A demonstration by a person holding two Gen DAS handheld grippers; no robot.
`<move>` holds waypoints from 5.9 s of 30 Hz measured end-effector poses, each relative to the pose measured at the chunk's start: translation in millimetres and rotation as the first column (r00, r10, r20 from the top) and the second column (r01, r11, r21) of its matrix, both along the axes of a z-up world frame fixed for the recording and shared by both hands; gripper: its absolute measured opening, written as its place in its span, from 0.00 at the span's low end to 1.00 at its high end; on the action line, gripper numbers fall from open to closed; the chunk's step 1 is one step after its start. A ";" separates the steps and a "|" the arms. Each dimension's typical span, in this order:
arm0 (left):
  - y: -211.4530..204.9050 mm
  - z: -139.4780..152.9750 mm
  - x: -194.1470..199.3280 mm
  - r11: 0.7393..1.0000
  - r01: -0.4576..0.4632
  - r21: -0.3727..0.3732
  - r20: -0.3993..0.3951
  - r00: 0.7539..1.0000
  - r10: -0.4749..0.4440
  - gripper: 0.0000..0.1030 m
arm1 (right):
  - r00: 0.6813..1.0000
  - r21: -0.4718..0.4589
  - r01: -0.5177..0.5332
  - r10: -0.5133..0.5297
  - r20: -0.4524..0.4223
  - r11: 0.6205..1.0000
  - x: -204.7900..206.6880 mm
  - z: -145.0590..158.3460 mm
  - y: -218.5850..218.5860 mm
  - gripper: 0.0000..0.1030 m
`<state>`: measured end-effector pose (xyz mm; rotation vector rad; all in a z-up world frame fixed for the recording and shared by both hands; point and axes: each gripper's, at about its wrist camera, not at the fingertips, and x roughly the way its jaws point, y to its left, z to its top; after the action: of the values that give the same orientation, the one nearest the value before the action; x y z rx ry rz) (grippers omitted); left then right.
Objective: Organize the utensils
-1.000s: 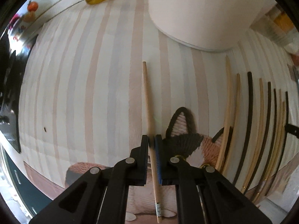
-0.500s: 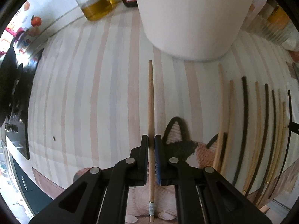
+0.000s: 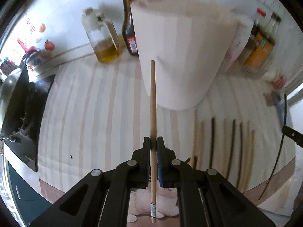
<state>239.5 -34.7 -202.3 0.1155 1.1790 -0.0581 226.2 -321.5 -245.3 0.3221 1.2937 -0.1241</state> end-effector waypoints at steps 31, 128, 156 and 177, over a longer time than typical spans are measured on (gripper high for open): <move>28.0 174.7 122.1 0.964 -0.109 -0.243 0.387 0.900 0.200 0.04 | 0.799 0.017 -0.185 0.140 0.585 0.983 187.8 211.9 111.0 0.06; -58.8 -120.2 0.9 0.987 0.156 0.038 -0.211 0.967 -0.145 0.03 | 0.974 0.136 -0.005 0.036 -0.223 0.991 -11.1 -92.3 23.2 0.15; -69.7 -124.9 24.6 0.978 0.188 -0.086 -0.214 0.956 -0.202 0.11 | 0.962 0.094 -0.016 0.041 -0.269 0.995 -5.5 -99.3 22.1 0.06; -3.3 -130.8 -0.6 0.998 -0.050 -0.046 -0.279 0.960 0.035 0.07 | 0.936 0.065 -0.142 0.155 -0.317 0.988 -1.2 -100.2 36.6 0.07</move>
<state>238.9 -38.0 -333.2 0.0351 1.4597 -0.0690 225.0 -284.9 -345.5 0.2441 1.6416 -0.0207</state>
